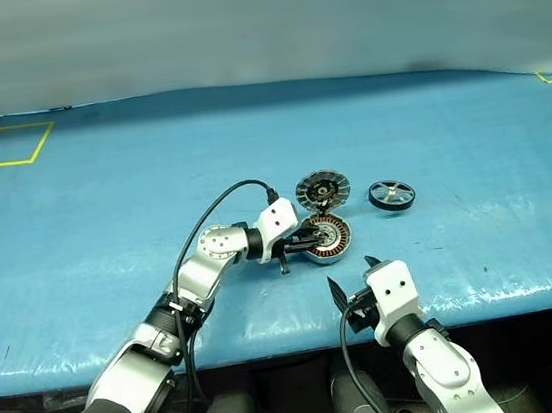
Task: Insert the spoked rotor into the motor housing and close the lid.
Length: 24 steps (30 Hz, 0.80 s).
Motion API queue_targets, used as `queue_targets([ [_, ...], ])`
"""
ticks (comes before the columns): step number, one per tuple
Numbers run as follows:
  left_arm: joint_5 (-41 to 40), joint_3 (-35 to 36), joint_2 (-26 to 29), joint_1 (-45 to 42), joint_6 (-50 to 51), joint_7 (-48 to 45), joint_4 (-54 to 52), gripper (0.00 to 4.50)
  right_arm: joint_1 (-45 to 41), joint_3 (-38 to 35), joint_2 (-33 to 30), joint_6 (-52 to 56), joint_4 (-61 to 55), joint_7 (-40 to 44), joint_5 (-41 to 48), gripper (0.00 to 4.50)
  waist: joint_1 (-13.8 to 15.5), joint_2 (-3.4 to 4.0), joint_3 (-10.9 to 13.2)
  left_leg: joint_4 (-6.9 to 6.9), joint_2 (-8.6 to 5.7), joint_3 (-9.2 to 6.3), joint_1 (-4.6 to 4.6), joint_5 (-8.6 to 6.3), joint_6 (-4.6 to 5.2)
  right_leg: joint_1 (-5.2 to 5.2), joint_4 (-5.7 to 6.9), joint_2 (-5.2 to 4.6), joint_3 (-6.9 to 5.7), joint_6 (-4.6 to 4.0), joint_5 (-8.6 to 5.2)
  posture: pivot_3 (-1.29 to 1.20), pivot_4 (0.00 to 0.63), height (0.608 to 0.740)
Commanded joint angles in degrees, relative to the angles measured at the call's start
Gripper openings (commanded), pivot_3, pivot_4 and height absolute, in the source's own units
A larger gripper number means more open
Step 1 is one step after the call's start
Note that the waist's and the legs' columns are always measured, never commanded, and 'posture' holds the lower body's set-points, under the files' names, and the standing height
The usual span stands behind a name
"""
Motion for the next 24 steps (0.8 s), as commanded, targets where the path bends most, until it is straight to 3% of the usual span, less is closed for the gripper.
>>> queue_targets([
  [1, -0.4, 0.5, -0.3, -0.9, 2.0, -1.1, -1.0, 0.64, -0.2, 0.7, 0.3, -1.5, -0.2, -0.5, -0.9, 4.11, 0.0, 0.0, 0.0, 0.0, 0.0, 0.0, 0.0, 0.0, 0.0, 0.0, 0.0, 0.0, -0.01, 0.0, 0.0, 0.0, 0.15, 0.74],
  [8, -0.8, -0.3, -0.8, -0.4, 4.2, -3.5, -3.4, 0.64, 0.2, 1.8, 0.3, -1.7, 0.3, -0.9, -2.5, 4.11, 0.0, 0.0, 0.0, 0.0, 0.0, 0.0, 0.0, 0.0, 0.0, 0.01, 0.0, -0.01, -0.01, 0.0, 0.0, 0.0, 0.15, 0.74],
  [24, 3.9, -2.0, -1.6, -2.1, 6.0, 0.5, -3.8, 0.64, 0.2, 2.2, 0.5, -2.0, 1.3, -1.1, -3.0, 4.11, 0.0, 0.0, 0.0, 0.04, -0.01, -0.01, 0.01, 0.0, 0.0, 0.02, 0.01, 0.0, 0.0, 0.01, 0.01, 0.0, 0.15, 0.74],
])
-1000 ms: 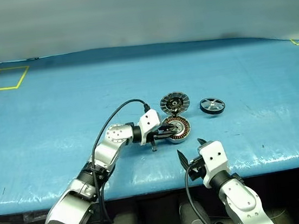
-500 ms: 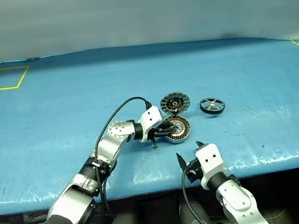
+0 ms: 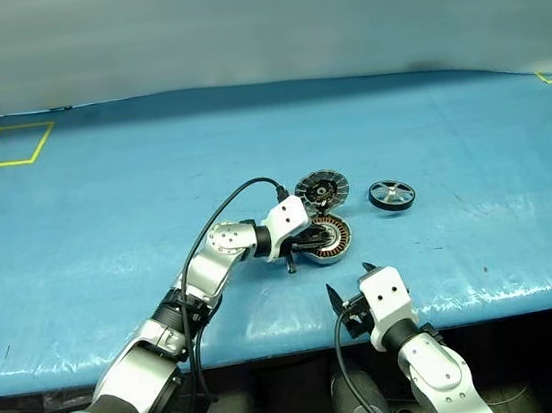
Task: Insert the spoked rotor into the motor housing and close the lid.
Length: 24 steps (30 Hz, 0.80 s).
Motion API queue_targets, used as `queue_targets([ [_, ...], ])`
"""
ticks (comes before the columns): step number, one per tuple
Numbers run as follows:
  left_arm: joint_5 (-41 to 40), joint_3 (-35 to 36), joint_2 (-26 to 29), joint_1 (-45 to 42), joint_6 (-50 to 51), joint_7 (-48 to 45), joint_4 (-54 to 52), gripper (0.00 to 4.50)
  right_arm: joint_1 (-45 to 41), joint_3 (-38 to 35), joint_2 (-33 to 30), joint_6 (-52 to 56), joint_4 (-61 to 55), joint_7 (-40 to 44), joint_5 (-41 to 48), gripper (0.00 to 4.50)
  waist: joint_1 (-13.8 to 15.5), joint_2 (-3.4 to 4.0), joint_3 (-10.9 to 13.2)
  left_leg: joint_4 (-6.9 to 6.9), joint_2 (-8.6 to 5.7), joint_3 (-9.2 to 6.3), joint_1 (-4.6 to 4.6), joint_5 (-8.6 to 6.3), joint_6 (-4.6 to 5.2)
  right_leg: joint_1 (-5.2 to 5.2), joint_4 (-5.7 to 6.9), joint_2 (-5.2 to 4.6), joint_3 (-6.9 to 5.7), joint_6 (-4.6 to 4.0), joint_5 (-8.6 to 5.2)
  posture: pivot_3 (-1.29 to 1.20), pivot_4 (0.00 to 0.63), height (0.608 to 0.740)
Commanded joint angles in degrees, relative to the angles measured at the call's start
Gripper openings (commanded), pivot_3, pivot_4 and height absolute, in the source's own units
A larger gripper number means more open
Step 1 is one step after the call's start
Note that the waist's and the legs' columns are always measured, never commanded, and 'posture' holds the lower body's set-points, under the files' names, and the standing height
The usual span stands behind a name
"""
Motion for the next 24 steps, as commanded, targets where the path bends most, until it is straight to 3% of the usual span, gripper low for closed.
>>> queue_targets([
  [1, 1.6, -1.2, 0.4, -0.9, 0.1, 0.0, -1.5, 0.64, 0.0, 0.2, 0.4, -1.5, -0.3, -0.3, -0.4, 4.11, 0.0, 0.0, 0.0, 0.0, 0.0, 0.0, 0.0, 0.0, 0.0, 0.0, 0.0, 0.0, 0.0, 0.0, 0.0, 0.0, 0.15, 0.74],
  [17, 2.8, -2.0, 0.9, -0.1, 0.0, -0.4, -0.9, 0.64, -0.1, 0.0, 0.5, -1.8, 0.4, -0.7, -0.9, 4.11, 0.0, 0.0, 0.0, 0.01, 0.0, 0.0, 0.02, 0.0, 0.0, 0.02, 0.0, 0.0, 0.0, 0.0, 0.0, 0.0, 0.15, 0.74],
  [21, 3.5, -1.9, 0.9, 0.0, -0.2, 1.1, -1.1, 1.94, -0.1, 0.3, 0.5, -1.9, 0.5, -0.6, -1.0, 4.11, 0.0, 0.0, 0.0, 0.01, 0.0, 0.0, 0.07, 0.0, 0.0, 0.06, 0.01, 0.0, 0.0, 0.0, 0.0, 0.0, 0.15, 0.74],
  [24, 3.8, -1.4, 1.1, -0.4, -0.6, 2.6, -1.3, 1.94, -0.1, 0.3, 0.6, -1.9, 0.4, -0.5, -0.9, 4.11, 0.0, 0.0, 0.0, 0.01, 0.0, 0.0, 0.07, 0.0, 0.0, 0.08, 0.01, -0.01, 0.0, 0.0, 0.0, 0.0, 0.15, 0.74],
])
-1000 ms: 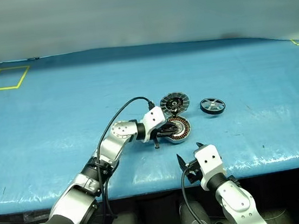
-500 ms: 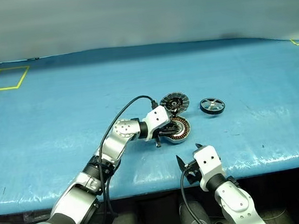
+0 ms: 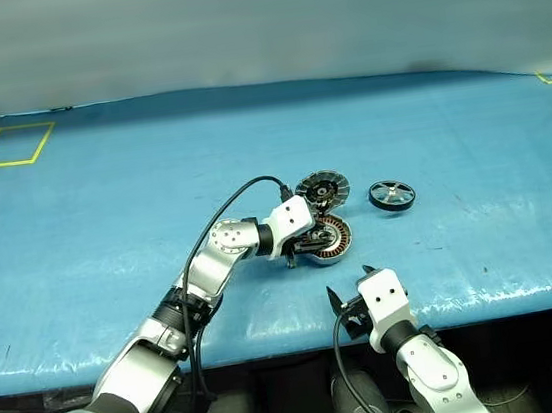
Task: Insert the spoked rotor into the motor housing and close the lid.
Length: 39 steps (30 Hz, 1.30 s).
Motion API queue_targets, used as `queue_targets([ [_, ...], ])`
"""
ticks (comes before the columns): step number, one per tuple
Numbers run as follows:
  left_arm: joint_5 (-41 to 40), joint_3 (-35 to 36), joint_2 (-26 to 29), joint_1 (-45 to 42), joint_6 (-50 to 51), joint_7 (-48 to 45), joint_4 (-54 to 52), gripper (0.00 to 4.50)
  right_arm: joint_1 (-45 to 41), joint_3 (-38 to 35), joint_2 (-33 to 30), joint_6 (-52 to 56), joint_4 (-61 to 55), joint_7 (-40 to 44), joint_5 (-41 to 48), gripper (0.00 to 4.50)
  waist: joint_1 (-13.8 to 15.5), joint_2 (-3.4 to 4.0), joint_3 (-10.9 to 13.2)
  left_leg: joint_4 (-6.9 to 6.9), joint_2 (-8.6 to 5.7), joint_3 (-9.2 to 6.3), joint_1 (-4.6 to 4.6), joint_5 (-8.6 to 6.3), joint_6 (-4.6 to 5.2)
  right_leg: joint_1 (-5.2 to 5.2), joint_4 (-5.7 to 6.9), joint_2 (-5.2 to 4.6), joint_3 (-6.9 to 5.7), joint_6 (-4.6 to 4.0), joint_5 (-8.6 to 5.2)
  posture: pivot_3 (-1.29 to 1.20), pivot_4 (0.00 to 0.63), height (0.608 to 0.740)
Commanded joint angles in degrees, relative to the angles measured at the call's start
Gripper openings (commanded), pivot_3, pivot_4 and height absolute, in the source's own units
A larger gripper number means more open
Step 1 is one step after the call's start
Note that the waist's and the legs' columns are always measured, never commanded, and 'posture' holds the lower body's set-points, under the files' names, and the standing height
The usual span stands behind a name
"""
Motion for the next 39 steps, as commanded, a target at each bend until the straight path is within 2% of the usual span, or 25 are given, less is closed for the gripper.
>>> queue_targets([
  [1, 1.2, -0.1, 0.4, -0.3, 0.8, 1.0, -0.9, 1.94, -0.1, -0.1, 0.3, -1.3, -1.3, -0.1, 0.1, 4.11, 0.0, 0.0, 0.0, 0.01, 0.0, 0.0, 0.0, 0.0, 0.0, 0.0, 0.0, 0.0, 0.0, 0.0, 0.0, 0.0, 0.15, 0.74],
  [6, -5.3, 1.3, 2.8, 2.3, 2.0, -6.5, -9.5, 1.94, -0.1, -0.2, 0.3, -1.4, -1.3, 0.2, 0.3, 4.11, -0.2, 0.03, 0.0, -0.01, 0.01, 0.01, 0.01, 0.0, 0.0, -0.04, 0.04, 0.02, 0.01, 0.0, 0.0, 0.0, 0.15, 0.74],
  [14, -17.2, 5.3, 10.9, 8.5, 4.7, -18.0, -22.2, 1.94, -2.4, -0.1, 0.2, -2.1, -3.6, 2.2, 2.2, 4.11, -0.2, 0.04, 0.0, -0.03, 0.02, 0.01, -0.04, 0.0, 0.0, -0.07, 0.04, -0.01, 0.0, -0.05, -0.02, 0.0, 0.15, 0.74],
  [18, -17.7, 9.0, 12.3, 10.7, 4.8, -13.6, -21.7, 1.98, -6.8, 0.9, 0.2, -2.2, -3.1, 3.7, 2.6, 3.28, -0.1, 0.04, 0.0, 0.02, 0.03, 0.0, 0.0, 0.0, 0.0, -0.04, 0.08, 0.01, -0.01, -0.04, -0.02, 0.0, 0.15, 0.74],
  [23, -13.9, 12.9, 11.4, 12.4, 4.6, -1.8, -19.1, 1.98, -15.1, 1.6, 1.3, -2.8, 2.7, 2.7, 0.2, 1.61, -0.1, 0.04, 0.0, 0.14, 0.03, 0.0, 0.03, 0.01, 0.0, 0.02, 0.1, 0.01, 0.0, 0.01, 0.01, 0.0, 0.15, 0.74],
  [27, -16.0, 13.3, 11.9, 15.6, 4.2, -2.4, -23.0, 1.98, -20.0, 2.0, 1.3, -3.0, 6.6, 3.5, -0.1, 0.23, 0.0, 0.05, 0.0, 0.06, 0.01, -0.02, 0.0, 0.0, 0.0, 0.01, 0.07, 0.0, 0.0, 0.18, 0.13, 0.0, 0.15, 0.74],
  [28, -16.3, 13.2, 12.3, 16.4, 3.9, -2.9, -23.9, 1.98, -21.0, 2.0, 1.1, -2.9, 7.4, 3.6, -0.3, 0.02, -0.1, 0.05, 0.0, 0.05, 0.01, -0.01, -0.01, 0.0, 0.0, -0.02, 0.07, -0.01, 0.0, 0.21, 0.16, 0.0, 0.15, 0.74],
  [31, -14.1, 12.6, 13.3, 17.7, 1.9, -1.9, -24.4, 1.98, -24.0, 1.2, 0.2, -1.2, 9.1, 3.2, -1.5, 0.02, 0.0, 0.06, 0.0, -0.01, 0.01, -0.01, -0.07, -0.01, 0.01, -0.09, 0.07, -0.01, -0.02, 0.04, 0.24, 0.0, 0.15, 0.74],
  [33, -15.9, 12.8, 13.5, 18.5, 2.7, -3.2, -26.1, 1.98, -24.8, -0.3, 0.3, -0.1, 9.2, 3.1, -0.4, 0.02, 0.0, 0.06, 0.0, -0.03, 0.01, -0.02, -0.06, -0.01, 0.01, -0.09, 0.07, 0.0, -0.03, 0.0, 0.26, 0.0, 0.15, 0.74],
  [39, -16.5, 12.6, 13.5, 20.6, 3.5, -2.7, -28.0, 1.98, -23.4, -1.9, -2.7, 1.6, 9.0, 4.9, -0.2, 0.02, 0.0, 0.06, 0.0, -0.01, -0.01, -0.02, -0.08, -0.02, 0.02, -0.07, 0.04, -0.03, -0.02, 0.09, 0.21, 0.0, 0.15, 0.74],
])
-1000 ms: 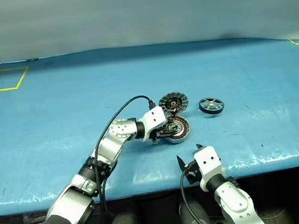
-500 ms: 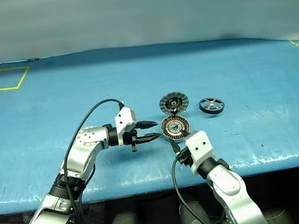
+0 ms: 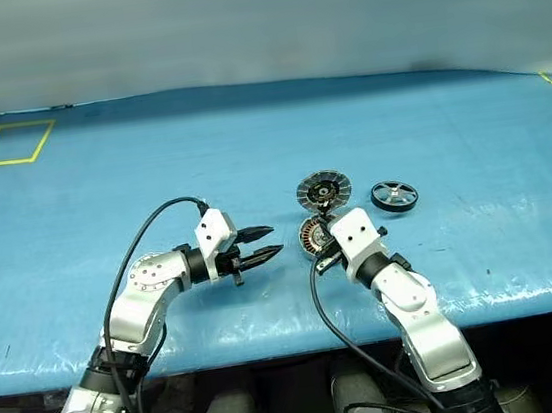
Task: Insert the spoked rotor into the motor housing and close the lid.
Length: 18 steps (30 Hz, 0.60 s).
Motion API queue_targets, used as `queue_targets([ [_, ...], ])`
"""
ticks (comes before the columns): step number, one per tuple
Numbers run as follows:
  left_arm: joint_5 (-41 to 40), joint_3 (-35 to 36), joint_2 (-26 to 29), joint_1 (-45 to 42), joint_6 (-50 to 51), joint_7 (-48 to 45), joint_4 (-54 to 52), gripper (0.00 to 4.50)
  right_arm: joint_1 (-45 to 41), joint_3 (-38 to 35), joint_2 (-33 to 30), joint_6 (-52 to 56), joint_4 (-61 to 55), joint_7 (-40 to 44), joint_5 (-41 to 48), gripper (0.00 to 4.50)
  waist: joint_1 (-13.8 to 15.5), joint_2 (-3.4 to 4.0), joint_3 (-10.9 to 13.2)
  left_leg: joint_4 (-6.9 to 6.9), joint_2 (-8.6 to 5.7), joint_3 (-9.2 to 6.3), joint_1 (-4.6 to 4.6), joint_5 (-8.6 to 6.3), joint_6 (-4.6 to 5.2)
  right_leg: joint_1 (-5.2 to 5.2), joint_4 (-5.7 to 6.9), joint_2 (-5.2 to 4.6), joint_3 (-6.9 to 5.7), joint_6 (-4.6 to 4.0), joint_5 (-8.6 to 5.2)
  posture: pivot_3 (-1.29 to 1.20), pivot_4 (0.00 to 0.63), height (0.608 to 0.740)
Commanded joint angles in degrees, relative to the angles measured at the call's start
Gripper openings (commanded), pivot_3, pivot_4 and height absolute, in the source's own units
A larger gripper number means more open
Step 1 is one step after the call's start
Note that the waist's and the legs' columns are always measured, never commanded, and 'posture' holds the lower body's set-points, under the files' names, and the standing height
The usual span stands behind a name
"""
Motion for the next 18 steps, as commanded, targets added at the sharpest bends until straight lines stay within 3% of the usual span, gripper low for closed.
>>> queue_targets([
  [1, 0.3, -0.1, 0.2, 0.5, -0.6, 1.3, -1.8, 1.98, 1.1, -1.4, -0.9, 0.5, -1.5, 0.9, 0.7, 0.02, 0.0, 0.0, 0.0, 0.0, 0.0, 0.0, 0.02, 0.0, 0.0, 0.0, 0.02, 0.01, 0.0, 0.09, -0.06, 0.0, 0.15, 0.74],
  [7, -0.3, -0.3, -0.4, 1.3, -0.1, 1.6, -1.9, 1.98, 5.2, -0.4, -2.5, 1.3, -4.4, 4.3, 2.9, 0.02, -0.2, 0.01, 0.0, 0.01, 0.02, 0.0, 0.06, 0.0, 0.0, 0.02, 0.04, 0.03, 0.01, 0.16, -0.1, 0.0, 0.15, 0.74],
  [18, 0.1, -1.0, -1.1, 0.8, -0.9, 2.1, -0.1, 1.98, 1.4, 0.4, -0.2, 0.1, 0.7, 2.3, 0.9, 0.02, -0.1, 0.01, 0.0, 0.07, 0.0, 0.01, 0.07, 0.01, 0.0, 0.06, 0.02, 0.02, 0.03, 0.12, -0.12, 0.0, 0.15, 0.74],
])
